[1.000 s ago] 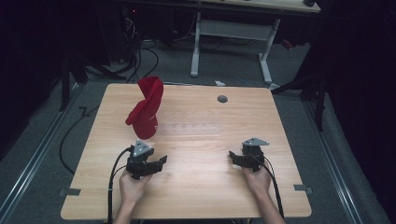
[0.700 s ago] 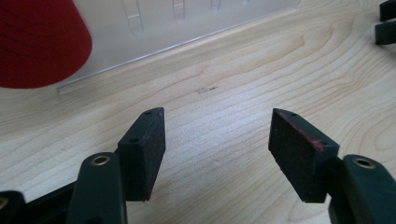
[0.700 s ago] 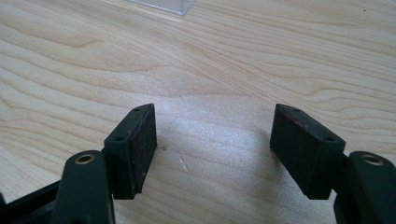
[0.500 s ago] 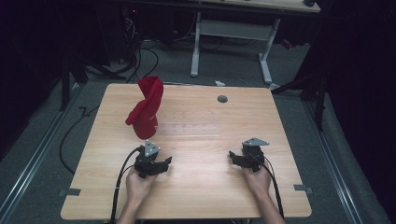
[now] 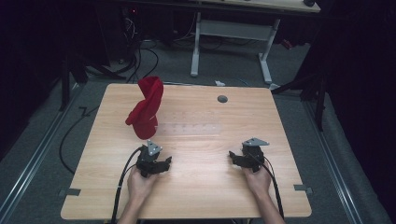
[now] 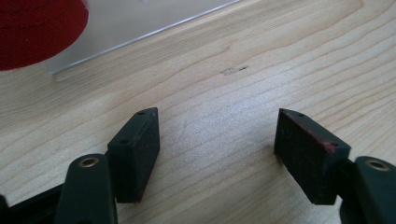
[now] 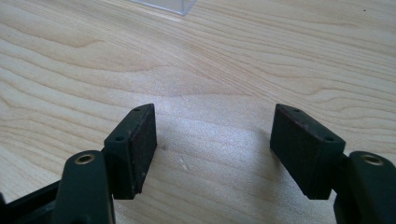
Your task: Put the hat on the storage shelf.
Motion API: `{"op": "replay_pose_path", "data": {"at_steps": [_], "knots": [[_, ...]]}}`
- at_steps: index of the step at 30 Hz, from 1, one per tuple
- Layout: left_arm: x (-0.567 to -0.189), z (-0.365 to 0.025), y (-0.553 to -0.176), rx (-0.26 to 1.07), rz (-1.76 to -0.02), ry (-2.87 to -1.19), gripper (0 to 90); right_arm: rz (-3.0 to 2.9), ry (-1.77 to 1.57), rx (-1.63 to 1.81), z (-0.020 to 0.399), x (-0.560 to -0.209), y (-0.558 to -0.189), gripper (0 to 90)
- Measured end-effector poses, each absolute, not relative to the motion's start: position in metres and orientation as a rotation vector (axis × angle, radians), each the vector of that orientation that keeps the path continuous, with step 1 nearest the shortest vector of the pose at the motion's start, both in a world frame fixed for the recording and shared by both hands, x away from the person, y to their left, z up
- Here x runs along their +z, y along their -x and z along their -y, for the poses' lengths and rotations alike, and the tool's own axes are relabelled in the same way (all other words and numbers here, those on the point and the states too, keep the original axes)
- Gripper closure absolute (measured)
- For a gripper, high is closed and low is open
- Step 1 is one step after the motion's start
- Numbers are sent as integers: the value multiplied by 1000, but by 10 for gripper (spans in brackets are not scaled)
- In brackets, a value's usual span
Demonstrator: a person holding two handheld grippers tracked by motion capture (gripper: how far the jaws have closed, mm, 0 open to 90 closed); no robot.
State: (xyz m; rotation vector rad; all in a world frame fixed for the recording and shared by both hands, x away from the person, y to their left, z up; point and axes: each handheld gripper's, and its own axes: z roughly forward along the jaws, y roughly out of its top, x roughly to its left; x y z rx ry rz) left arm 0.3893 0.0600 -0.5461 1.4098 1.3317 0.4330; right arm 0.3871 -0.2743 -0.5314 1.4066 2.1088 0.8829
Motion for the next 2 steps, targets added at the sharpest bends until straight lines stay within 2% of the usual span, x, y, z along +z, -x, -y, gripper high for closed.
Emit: {"op": "replay_pose_path", "data": {"at_steps": [2], "knots": [[-546,-60,-389,429,-1328,-1411,313,-2109,-1406,883,274,-531,-387,319]]}}
